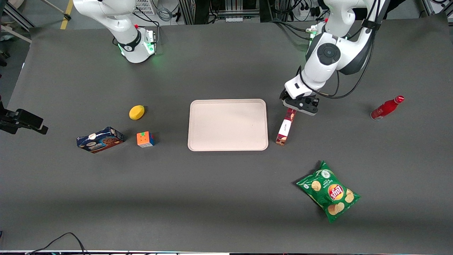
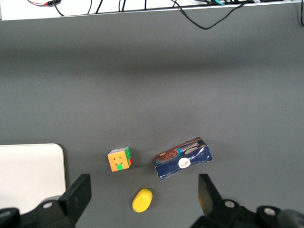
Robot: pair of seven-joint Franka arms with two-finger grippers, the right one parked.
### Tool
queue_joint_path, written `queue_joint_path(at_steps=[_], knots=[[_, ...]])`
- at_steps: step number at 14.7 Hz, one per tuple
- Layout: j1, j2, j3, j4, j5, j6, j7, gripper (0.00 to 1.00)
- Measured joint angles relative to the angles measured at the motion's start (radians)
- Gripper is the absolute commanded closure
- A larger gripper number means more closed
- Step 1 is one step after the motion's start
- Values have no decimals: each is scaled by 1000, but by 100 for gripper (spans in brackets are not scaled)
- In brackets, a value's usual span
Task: Place red cookie box on tray
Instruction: 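Lower the left gripper around the cookie box's top end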
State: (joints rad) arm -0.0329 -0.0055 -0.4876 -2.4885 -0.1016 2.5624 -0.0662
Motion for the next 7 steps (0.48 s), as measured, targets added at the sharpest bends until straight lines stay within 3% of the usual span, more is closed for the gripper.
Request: queue_joint_path(at_steps=[7], knots=[[0, 152, 0, -1, 34, 162, 0, 0]])
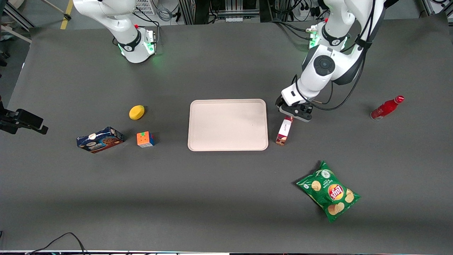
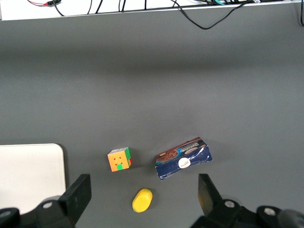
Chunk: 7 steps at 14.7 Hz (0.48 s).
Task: Place red cookie box on tray
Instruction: 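Lower the left gripper around the cookie box's top end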
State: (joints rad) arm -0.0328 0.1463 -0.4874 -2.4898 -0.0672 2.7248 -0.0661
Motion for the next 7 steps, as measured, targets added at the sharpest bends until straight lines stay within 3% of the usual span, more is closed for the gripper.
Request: queue_joint_path(at_steps=[7], knots=[[0, 52, 1, 2, 29, 2, 0, 0]])
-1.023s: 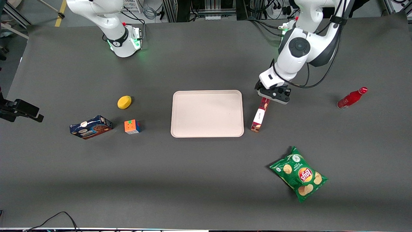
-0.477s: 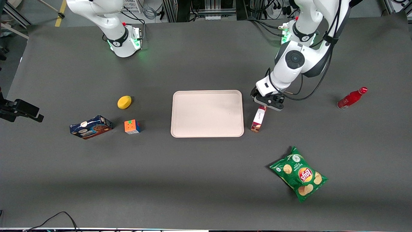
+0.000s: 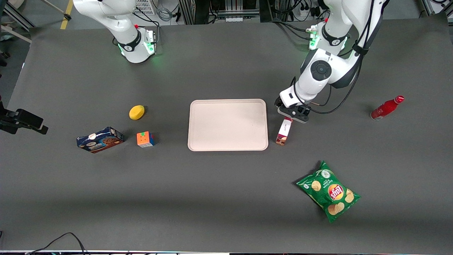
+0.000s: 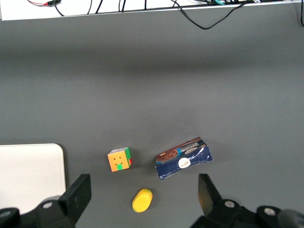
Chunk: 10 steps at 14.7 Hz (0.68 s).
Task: Place red cookie box on tray
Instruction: 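Lower the left gripper around the cookie box's top end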
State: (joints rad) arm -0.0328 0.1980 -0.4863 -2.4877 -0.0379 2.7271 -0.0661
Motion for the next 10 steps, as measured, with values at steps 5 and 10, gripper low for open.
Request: queue_joint_path(at_steps=[5, 10], knots=[[2, 44, 24, 17, 70, 1, -34, 29], [3, 73, 34, 45, 154, 0, -79, 75]])
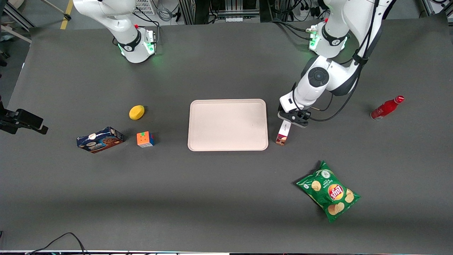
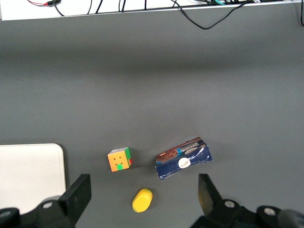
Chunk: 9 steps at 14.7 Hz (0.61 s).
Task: Place red cookie box on tray
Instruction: 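Lower the left gripper around the cookie box's top end, then close the left gripper on the cookie box and lift it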
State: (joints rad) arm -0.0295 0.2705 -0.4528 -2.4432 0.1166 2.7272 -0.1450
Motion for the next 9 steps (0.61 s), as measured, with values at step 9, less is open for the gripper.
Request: queue_joint_path(at_steps=[9], knots=[[8, -61, 6, 333, 20, -541, -13, 79]])
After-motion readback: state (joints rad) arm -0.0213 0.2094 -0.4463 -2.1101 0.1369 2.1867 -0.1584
